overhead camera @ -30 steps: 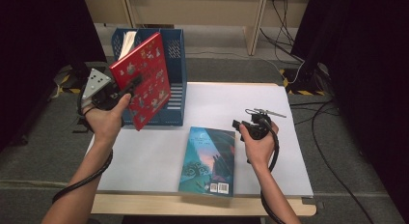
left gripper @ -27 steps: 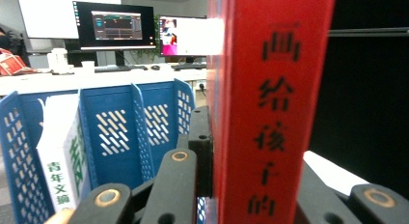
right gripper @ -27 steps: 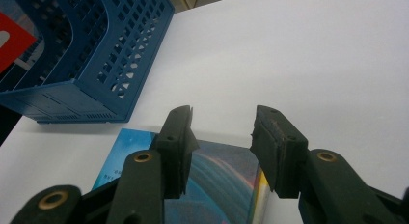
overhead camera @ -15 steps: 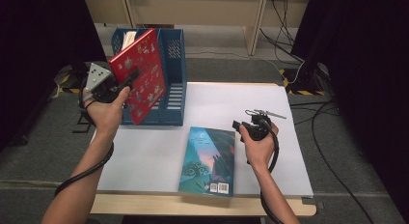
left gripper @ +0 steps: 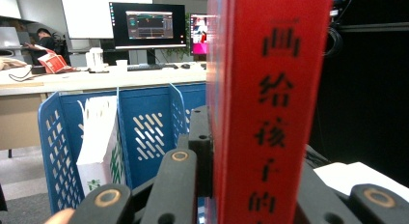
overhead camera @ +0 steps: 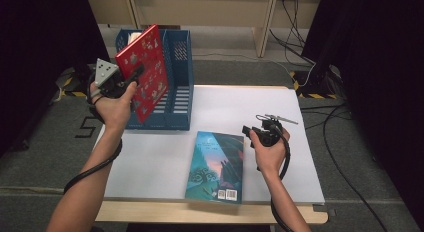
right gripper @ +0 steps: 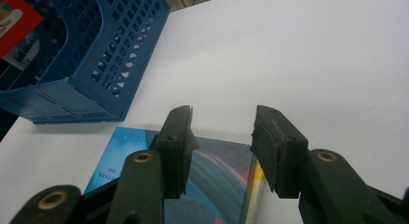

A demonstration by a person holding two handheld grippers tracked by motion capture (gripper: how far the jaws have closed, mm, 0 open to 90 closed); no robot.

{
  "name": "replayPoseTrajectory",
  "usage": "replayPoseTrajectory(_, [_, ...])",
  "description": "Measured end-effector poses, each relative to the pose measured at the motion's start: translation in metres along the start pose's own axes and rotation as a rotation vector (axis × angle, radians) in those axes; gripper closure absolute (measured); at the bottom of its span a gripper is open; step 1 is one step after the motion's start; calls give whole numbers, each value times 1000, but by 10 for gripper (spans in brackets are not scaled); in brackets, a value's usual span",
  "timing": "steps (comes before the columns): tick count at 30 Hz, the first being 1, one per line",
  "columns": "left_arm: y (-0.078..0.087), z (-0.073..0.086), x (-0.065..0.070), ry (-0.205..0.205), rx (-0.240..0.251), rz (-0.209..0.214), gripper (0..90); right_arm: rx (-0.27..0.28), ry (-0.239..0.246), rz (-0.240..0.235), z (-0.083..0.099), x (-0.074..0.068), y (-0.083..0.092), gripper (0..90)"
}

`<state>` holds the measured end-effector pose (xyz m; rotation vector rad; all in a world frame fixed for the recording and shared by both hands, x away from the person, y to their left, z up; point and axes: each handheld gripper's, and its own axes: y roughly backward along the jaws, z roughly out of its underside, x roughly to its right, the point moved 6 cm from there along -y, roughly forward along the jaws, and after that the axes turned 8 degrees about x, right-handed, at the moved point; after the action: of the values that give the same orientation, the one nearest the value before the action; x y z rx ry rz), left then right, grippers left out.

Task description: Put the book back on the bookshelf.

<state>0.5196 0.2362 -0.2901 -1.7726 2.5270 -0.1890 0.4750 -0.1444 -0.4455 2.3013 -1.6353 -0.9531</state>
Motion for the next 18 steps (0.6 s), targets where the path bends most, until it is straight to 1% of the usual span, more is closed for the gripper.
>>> replayPoseTrajectory(5, [-5, 1, -1, -11, 5, -20, 792, -1, -4, 2, 1, 2, 0, 581])
replayPoseTrajectory(6, [-7, 1, -2, -10, 6, -24, 793, -4, -11, 2, 1, 2, 0, 581])
replayPoseTrajectory(11, [-13, 3, -3, -17, 3, -36, 792, -2, -4, 1, 3, 3, -1, 581])
replayPoseTrajectory(14, [-16, 4, -5, -10, 3, -42, 792, -3, -12, 5, 4, 4, -1, 581])
replayPoseTrajectory(18, [-19, 5, -8, -10, 0, -50, 792, -3, -5, 4, 5, 5, -1, 581])
